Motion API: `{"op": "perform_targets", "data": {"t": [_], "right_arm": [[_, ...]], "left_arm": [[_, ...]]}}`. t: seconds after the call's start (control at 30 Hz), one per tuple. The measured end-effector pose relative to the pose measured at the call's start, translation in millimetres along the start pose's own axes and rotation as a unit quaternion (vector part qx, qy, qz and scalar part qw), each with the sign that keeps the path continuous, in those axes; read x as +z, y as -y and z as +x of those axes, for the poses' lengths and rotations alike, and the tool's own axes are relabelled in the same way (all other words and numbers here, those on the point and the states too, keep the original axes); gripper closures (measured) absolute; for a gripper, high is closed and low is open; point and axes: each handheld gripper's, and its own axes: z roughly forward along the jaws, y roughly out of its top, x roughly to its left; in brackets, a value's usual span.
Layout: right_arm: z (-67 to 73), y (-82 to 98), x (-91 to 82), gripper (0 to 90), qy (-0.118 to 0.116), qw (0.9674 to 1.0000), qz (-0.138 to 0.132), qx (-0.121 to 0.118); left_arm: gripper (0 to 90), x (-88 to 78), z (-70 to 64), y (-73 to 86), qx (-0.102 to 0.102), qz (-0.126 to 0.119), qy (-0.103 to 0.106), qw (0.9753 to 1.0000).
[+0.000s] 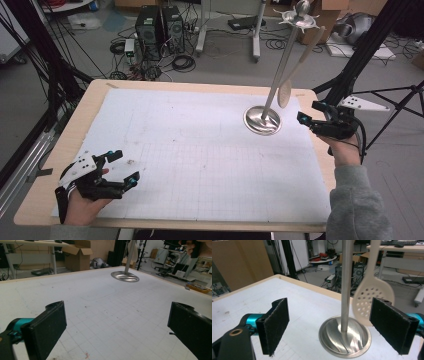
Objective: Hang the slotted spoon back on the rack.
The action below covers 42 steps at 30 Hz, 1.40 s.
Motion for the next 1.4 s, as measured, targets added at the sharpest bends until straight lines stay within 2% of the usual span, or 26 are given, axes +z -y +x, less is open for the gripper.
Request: {"op": "perform_targets", "data": {"t": [0.4,0.63,1.1,1.4], "right_arm": [[20.1,16.1,-9.7,15.1,-0.009,0.9996,-0.004,-0.028],[31.4,29.3,-17.0,15.1,-0.019,0.9989,-0.015,-0.040],[51.8,56.4,-26.9,14.8,-0.046,0.9975,-0.021,-0.048],[60.2,74.8,-32.4,14.8,-0.047,0.9974,-0.028,-0.046]], "left_arm": [[2.4,-0.1,0.4,-0.8,0.003,-0.008,-0.005,0.9999],[2.4,-1.0,0.4,-0.5,0.005,-0.013,-0.008,0.9999],[2.4,-2.1,0.5,-0.5,0.007,-0.023,-0.014,0.9996],[2.4,-3.7,1.5,-0.6,0.012,-0.027,-0.018,0.9994]]}}
